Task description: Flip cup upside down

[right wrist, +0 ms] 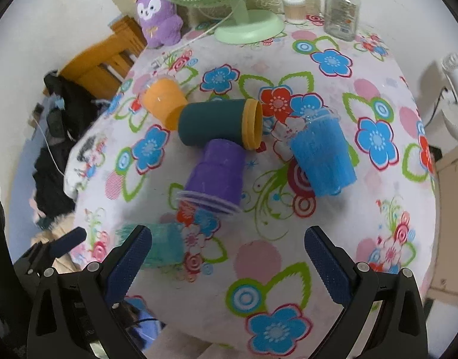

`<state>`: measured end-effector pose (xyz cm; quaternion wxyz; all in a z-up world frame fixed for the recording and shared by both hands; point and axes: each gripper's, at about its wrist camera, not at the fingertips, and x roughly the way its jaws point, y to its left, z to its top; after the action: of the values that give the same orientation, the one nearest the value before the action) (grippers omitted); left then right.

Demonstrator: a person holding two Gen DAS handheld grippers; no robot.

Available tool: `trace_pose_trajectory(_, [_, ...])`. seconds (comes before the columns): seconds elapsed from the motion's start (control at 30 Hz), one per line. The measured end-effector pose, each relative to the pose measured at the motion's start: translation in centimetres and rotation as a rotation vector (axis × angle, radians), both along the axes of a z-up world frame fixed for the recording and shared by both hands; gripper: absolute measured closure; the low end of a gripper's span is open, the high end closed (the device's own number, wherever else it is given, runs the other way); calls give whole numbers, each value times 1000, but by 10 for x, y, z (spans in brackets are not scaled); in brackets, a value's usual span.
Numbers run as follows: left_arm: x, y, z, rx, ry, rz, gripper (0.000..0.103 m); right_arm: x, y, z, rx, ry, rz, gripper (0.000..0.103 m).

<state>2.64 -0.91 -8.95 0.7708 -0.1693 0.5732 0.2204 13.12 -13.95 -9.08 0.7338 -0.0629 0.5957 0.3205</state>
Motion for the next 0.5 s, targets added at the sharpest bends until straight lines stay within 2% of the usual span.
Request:
trace_pose_trajectory(0.07, [1,2,10,23,-17,-39,4,-7,-2,7,38,12,-25,0])
trace_pose_trajectory(0.23, [5,11,20,75,-44,-146,4,-24,1,17,41,-32,-101,0])
trace_pose_trajectory(0.5, [7,31,24,88,-49,-336,4,-46,10,12,59,29,-309,0])
